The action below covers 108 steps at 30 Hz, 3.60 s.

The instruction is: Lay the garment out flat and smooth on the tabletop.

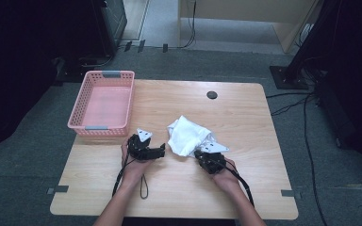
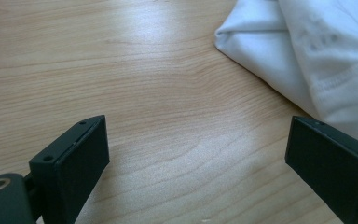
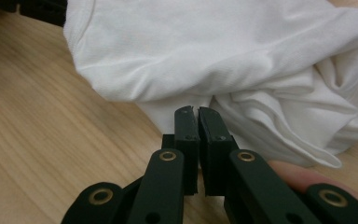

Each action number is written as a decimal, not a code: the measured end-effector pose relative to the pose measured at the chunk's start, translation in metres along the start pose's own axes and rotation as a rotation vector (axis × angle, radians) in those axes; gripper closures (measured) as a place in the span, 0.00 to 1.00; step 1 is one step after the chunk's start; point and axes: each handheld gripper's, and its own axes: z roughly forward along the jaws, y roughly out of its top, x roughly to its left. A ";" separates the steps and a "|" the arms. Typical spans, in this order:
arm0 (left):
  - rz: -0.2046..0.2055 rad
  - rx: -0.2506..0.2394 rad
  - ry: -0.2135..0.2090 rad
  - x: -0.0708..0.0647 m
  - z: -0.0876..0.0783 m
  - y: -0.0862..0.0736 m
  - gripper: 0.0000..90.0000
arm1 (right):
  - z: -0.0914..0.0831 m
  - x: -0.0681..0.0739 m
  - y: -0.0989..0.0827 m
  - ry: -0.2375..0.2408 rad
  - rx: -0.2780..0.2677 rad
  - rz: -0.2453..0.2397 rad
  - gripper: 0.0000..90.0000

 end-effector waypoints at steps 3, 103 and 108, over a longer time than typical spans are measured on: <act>-0.009 -0.008 0.010 0.000 0.001 0.001 0.09 | -0.003 0.002 -0.003 0.008 0.000 -0.008 0.98; 0.030 0.010 0.017 -0.007 0.012 0.009 0.09 | -0.001 -0.082 0.056 -0.158 0.002 0.248 0.57; 0.041 0.008 0.014 -0.008 0.011 0.008 0.09 | -0.007 -0.077 0.034 -0.182 0.006 0.239 0.58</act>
